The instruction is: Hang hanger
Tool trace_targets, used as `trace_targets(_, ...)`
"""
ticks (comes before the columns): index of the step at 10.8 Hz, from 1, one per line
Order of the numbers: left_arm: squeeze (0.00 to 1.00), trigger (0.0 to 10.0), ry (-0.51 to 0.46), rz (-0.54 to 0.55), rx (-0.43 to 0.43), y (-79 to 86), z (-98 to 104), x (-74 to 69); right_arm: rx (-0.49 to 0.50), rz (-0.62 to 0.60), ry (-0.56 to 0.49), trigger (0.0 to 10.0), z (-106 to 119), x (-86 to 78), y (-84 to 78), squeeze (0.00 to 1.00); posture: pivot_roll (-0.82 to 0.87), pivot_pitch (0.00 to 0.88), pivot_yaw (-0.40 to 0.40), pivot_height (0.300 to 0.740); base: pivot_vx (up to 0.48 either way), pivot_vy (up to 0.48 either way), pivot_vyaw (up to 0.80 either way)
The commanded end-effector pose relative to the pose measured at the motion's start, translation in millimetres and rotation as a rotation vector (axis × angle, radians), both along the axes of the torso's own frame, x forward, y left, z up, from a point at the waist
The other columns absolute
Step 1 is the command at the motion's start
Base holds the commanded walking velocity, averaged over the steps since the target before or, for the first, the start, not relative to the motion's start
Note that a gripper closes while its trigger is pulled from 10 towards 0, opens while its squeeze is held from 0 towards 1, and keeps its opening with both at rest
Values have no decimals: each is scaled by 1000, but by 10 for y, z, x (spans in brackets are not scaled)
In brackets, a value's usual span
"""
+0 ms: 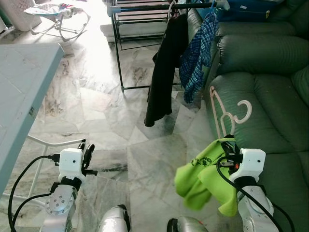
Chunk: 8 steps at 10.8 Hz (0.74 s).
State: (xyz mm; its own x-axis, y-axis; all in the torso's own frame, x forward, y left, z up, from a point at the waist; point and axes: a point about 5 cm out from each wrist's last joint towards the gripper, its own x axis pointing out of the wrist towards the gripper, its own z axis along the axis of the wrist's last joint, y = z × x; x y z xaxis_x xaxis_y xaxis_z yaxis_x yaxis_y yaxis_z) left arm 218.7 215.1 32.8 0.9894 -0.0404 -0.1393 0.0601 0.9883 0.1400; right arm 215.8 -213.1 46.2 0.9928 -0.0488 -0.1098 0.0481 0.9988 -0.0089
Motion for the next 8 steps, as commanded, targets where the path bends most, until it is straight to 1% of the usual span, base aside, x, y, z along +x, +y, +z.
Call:
trace_targets(1,0,10000,9,4,12,26,-5,-9,-6,-18,-11,10000,28,-13,-51,0,-54,126,4,740,0,0,0)
trace_targets(2,0,10000,11,-3,12,14,-5,8,-9,-29,-13,10000,33,-27,-70,0,-54,126,4,740,0,0,0)
trace_targets(4,0,10000,18,-46,10,-40,-11,87,-17,-69,-17,10000,44,-102,-126,0,-115,137,34,740,0,0,0)
trace_targets(6,0,10000,21,-86,9,-101,-12,182,-31,-120,-16,10000,59,-241,-202,0,-158,143,43,740,0,0,0)
trace_targets(7,0,10000,21,-96,6,-129,-15,208,-37,-129,-12,10000,58,-277,-224,0,-170,144,45,740,0,0,0)
trace_targets(8,0,10000,20,-99,4,-145,-19,218,-40,-129,-12,10000,62,-262,-233,0,-169,141,38,740,0,0,0)
